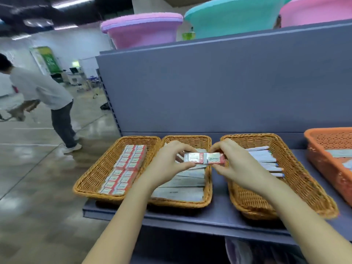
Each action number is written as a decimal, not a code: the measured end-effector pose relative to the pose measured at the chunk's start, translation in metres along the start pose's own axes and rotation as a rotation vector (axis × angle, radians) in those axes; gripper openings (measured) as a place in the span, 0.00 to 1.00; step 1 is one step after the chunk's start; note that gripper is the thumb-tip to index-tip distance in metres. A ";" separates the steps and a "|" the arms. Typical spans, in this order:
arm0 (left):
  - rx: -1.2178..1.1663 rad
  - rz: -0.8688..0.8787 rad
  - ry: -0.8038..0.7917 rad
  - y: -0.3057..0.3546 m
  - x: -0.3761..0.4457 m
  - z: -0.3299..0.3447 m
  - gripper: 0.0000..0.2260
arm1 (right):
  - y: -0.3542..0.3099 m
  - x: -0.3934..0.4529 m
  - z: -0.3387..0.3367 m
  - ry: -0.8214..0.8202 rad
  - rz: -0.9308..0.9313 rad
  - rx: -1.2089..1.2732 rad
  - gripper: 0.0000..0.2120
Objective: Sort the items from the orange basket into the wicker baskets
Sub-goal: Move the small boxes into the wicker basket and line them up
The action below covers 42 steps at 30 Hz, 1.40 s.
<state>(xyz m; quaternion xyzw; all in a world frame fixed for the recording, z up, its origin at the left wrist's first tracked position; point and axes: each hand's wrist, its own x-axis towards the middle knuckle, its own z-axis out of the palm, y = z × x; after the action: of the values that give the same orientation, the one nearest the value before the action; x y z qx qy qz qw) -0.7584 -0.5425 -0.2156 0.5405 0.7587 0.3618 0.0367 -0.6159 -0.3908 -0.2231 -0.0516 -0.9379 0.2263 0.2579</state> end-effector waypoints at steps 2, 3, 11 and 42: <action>0.043 -0.012 -0.014 -0.023 -0.010 -0.020 0.12 | -0.018 0.015 0.020 -0.002 0.030 0.008 0.12; 0.055 -0.020 -0.023 -0.033 -0.014 -0.028 0.13 | -0.027 0.021 0.030 -0.007 0.040 0.010 0.13; 0.114 -0.108 -0.043 -0.098 -0.041 -0.083 0.10 | -0.069 0.075 0.092 -0.135 0.035 0.001 0.09; 0.512 -0.023 -0.411 -0.235 -0.039 -0.126 0.14 | -0.123 0.151 0.232 -0.404 0.296 -0.331 0.14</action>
<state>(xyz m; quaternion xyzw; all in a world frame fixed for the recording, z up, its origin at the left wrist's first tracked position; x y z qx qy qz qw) -0.9853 -0.6765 -0.2745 0.5854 0.8077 0.0421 0.0560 -0.8614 -0.5606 -0.2753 -0.1831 -0.9766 0.1112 0.0182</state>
